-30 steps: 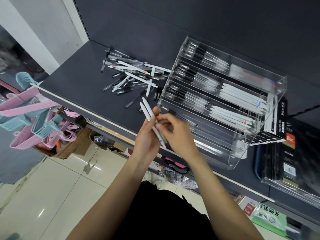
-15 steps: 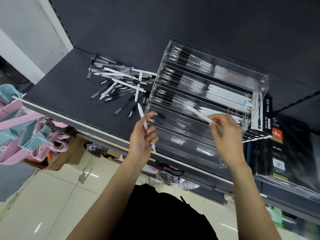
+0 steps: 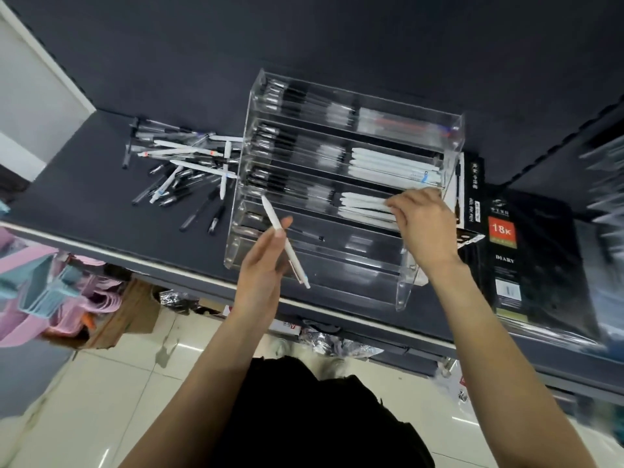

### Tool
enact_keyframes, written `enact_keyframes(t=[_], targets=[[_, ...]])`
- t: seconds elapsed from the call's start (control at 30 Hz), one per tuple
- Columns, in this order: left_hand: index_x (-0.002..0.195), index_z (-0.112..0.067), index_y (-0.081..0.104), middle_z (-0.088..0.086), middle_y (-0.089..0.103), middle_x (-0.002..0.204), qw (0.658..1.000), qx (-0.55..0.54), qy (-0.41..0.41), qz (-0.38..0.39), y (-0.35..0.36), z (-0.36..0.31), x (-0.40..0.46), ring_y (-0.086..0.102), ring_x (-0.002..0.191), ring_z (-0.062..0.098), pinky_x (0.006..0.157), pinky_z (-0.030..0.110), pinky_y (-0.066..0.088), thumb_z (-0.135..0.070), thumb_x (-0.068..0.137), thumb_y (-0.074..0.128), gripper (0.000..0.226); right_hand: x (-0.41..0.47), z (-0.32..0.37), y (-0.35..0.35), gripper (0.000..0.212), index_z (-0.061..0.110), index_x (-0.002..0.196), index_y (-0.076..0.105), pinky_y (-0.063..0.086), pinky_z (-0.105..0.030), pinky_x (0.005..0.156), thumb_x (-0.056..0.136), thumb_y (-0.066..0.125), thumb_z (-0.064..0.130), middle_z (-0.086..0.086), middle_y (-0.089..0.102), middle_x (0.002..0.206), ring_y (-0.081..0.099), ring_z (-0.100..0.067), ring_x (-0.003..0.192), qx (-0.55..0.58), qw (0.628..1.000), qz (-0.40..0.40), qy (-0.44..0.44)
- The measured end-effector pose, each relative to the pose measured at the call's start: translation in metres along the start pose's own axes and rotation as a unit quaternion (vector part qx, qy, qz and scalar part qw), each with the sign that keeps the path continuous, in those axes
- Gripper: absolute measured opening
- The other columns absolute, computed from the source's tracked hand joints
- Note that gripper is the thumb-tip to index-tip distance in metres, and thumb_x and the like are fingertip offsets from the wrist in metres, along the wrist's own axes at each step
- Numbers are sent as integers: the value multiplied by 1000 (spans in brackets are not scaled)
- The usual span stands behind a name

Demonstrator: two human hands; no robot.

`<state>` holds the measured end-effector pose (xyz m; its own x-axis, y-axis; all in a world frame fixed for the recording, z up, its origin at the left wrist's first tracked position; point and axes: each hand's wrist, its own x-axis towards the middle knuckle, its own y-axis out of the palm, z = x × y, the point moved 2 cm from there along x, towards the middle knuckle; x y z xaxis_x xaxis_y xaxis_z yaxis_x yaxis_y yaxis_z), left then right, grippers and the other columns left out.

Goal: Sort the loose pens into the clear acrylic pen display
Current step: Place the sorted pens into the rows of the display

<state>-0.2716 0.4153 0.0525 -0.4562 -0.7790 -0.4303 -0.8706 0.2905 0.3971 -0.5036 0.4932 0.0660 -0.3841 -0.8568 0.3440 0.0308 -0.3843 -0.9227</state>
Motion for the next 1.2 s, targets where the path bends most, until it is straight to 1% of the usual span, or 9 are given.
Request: enact_keyframes(t=[0.1,0.3,0.47,0.67,0.73,0.8,0.87,1.0,1.2], targets=[[106,-22,68,-11,61,77,1000,1,10,-10,15,6,-5,59,76,3,77,19,49,-21,96,51,19,5,-2,-4,13,15,92,75,53,-34,61,85,66,8,-4,69,91,63,-29,81,-6,999,39,10],[90,-22,65,-12,70,91,1000,14,18,-14,47,17,-6,65,88,6,85,22,50,-20,92,57,8,11,-5,-3,20,17,107,69,50,-36,75,94,54,12,-2,66,105,63,-24,94,26,993,112,5],[90,-15,57,0,66,85,998,33,40,-26,66,20,1,66,84,12,80,21,52,-14,93,57,4,0,-5,-24,15,16,101,70,51,-32,73,92,58,19,0,67,99,61,-20,93,109,993,33,7],[99,-6,59,4,66,89,992,73,104,0,108,10,14,68,81,9,78,21,53,-13,95,56,9,-13,8,-43,17,21,103,68,53,-35,71,85,68,21,3,69,90,62,-15,82,223,974,42,4],[103,-9,62,2,70,94,933,298,200,-11,110,10,26,67,87,12,82,29,53,-26,97,53,20,-6,-4,-46,16,18,100,70,53,-35,73,84,69,17,1,70,92,63,-19,83,190,981,-15,30],[106,-16,66,-1,70,97,748,574,325,-74,103,13,37,61,93,19,81,34,44,-36,97,45,30,2,-17,-48,16,16,97,73,49,-30,76,82,71,15,-1,68,96,60,-23,90,118,990,-62,51],[105,-21,70,-3,69,99,637,662,379,-111,94,14,44,57,95,25,78,36,38,-38,92,40,36,5,-25,-45,15,15,92,75,47,-34,78,77,75,13,-3,65,94,56,-28,90,36,995,-78,45],[102,-25,71,-7,67,105,570,706,412,-90,83,22,56,54,100,23,79,31,27,-34,89,40,35,1,-26,-28,15,16,86,76,44,-37,73,71,80,13,-2,66,81,55,-29,81,-18,999,-37,13],[106,-26,69,-8,67,107,554,726,403,-62,82,31,58,53,102,22,79,36,32,-34,89,39,36,8,-12,-11,31,13,73,65,49,-26,52,54,88,6,0,61,62,58,-19,57,-111,992,43,-38]])
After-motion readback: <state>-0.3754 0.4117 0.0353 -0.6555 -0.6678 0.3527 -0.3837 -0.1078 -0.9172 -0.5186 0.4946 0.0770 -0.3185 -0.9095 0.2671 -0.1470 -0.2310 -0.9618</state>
